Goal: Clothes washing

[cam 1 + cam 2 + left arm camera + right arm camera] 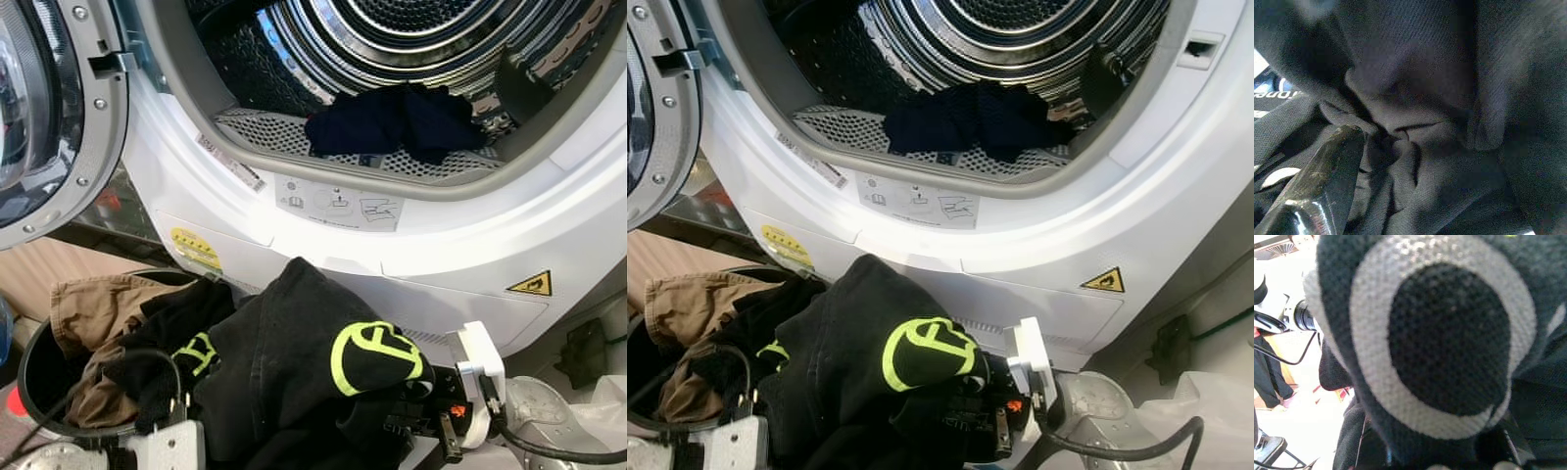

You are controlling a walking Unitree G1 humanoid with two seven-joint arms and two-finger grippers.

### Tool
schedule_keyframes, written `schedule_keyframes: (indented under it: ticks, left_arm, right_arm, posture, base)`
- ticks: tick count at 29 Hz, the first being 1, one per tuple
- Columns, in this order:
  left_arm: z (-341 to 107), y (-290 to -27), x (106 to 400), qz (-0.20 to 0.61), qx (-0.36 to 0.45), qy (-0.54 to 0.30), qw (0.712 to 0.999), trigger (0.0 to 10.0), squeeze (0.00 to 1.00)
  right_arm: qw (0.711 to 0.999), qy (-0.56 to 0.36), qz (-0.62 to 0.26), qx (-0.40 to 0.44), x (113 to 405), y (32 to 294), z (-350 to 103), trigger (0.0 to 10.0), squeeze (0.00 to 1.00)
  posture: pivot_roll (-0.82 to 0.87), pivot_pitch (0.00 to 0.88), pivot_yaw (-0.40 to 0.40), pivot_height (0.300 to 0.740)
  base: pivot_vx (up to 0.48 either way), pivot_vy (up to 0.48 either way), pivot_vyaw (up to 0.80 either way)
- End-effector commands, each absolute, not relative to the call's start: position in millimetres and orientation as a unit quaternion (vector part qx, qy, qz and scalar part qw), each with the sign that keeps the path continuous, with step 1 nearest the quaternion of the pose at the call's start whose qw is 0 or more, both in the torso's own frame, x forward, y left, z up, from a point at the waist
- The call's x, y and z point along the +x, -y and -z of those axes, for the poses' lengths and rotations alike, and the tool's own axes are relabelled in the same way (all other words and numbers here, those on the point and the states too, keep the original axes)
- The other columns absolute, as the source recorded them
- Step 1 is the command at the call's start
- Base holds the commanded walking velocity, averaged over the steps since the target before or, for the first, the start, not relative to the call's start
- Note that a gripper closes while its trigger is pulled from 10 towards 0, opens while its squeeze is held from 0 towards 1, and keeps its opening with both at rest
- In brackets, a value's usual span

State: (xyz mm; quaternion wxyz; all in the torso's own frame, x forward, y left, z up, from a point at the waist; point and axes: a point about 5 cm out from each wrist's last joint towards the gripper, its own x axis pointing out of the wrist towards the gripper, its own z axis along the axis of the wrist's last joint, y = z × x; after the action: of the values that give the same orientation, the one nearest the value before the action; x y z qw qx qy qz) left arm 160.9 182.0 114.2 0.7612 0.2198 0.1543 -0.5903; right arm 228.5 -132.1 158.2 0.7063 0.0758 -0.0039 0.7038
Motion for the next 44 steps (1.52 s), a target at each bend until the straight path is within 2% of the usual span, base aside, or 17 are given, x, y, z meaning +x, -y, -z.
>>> schedule_keyframes:
  ticks: [1,4,5,6,13,16,20,23,26,27,30,34,37,38,40,44]
  left_arm:
    - [-124,-181,160,0.600,0.220,-0.142,0.756,10.0,0.33]
    - [-125,-180,165,0.592,0.232,-0.128,0.761,10.0,0.27]
    - [-124,-178,168,0.586,0.239,-0.122,0.765,10.0,0.18]
    - [-116,-173,171,0.587,0.255,-0.121,0.759,10.0,0.00]
    - [-105,-173,176,0.567,0.295,-0.139,0.757,10.0,0.00]
    - [-108,-186,188,0.503,0.339,-0.121,0.786,10.0,0.00]
    - [-114,-195,191,0.480,0.335,-0.112,0.803,10.0,0.00]
    - [-132,-202,181,0.482,0.234,-0.107,0.838,10.0,0.00]
    - [-143,-206,174,0.491,0.184,-0.101,0.846,10.0,0.00]
    - [-147,-208,167,0.503,0.151,-0.111,0.844,10.0,0.00]
    - [-152,-213,144,0.560,0.097,-0.154,0.808,10.0,0.00]
    - [-154,-209,137,0.587,0.069,-0.163,0.790,10.0,0.00]
    - [-147,-200,134,0.610,0.076,-0.185,0.767,10.0,0.00]
    - [-147,-200,134,0.610,0.076,-0.185,0.767,10.0,0.00]
    - [-138,-194,137,0.612,0.120,-0.203,0.755,10.0,0.00]
    - [-131,-193,149,0.586,0.167,-0.200,0.767,10.0,0.00]
  right_arm:
    - [0.701,0.021,-0.709,0.070,229,131,-162,0.0,0.00]
    - [0.701,0.021,-0.710,0.071,229,130,-162,0.0,0.00]
    - [0.700,0.021,-0.710,0.071,229,129,-161,0.0,0.00]
    - [0.699,0.022,-0.711,0.072,230,128,-162,0.0,0.00]
    - [0.698,0.022,-0.712,0.073,229,127,-162,0.0,0.00]
    - [0.700,0.020,-0.711,0.073,228,128,-161,0.0,0.00]
    - [0.700,0.019,-0.710,0.074,229,129,-160,0.0,0.00]
    - [0.700,0.017,-0.710,0.074,230,129,-159,0.0,0.00]
    - [0.700,0.016,-0.711,0.073,231,129,-158,0.0,0.00]
    - [0.700,0.015,-0.711,0.074,231,129,-158,0.0,0.00]
    - [0.700,0.014,-0.711,0.073,233,129,-157,0.0,0.00]
    - [0.700,0.013,-0.711,0.074,235,128,-157,0.0,0.00]
    - [0.699,0.013,-0.711,0.074,235,127,-156,0.0,0.00]
    - [0.699,0.013,-0.711,0.074,235,127,-156,0.0,0.00]
    - [0.701,0.013,-0.710,0.072,235,128,-156,0.0,0.00]
    - [0.702,0.013,-0.709,0.071,235,128,-156,0.0,0.00]
  posture:
    - [0.08,0.071,0.008,0.740]
    - [0.08,0.076,0.010,0.740]
    - [0.08,0.075,0.010,0.740]
    - [0.07,0.077,0.010,0.740]
    - [0.07,0.083,0.009,0.740]
    - [0.07,0.088,0.007,0.740]
    - [0.07,0.088,0.005,0.740]
    - [0.09,0.090,0.000,0.740]
    - [0.09,0.092,-0.002,0.740]
    - [0.10,0.092,-0.002,0.740]
    - [0.10,0.091,-0.004,0.740]
    - [0.10,0.089,-0.005,0.740]
    - [0.10,0.087,-0.003,0.740]
    - [0.10,0.087,-0.003,0.740]
    - [0.09,0.086,0.001,0.740]
    - [0.09,0.086,0.001,0.740]
  base:
    - [0.000,0.000,0.00]
    - [0.000,0.000,0.00]
    - [0.000,0.000,0.00]
    - [0.000,0.000,0.00]
    - [0.000,0.000,0.00]
    - [0.000,0.000,0.00]
    - [0.000,0.000,0.00]
    - [0.000,0.000,0.00]
    - [0.000,0.000,0.00]
    - [0.000,0.000,0.00]
    - [0.000,0.000,0.00]
    - [0.000,0.000,0.00]
    - [0.000,0.000,0.00]
    - [0.000,0.000,0.00]
    - [0.000,0.000,0.00]
    - [0.000,0.000,0.00]
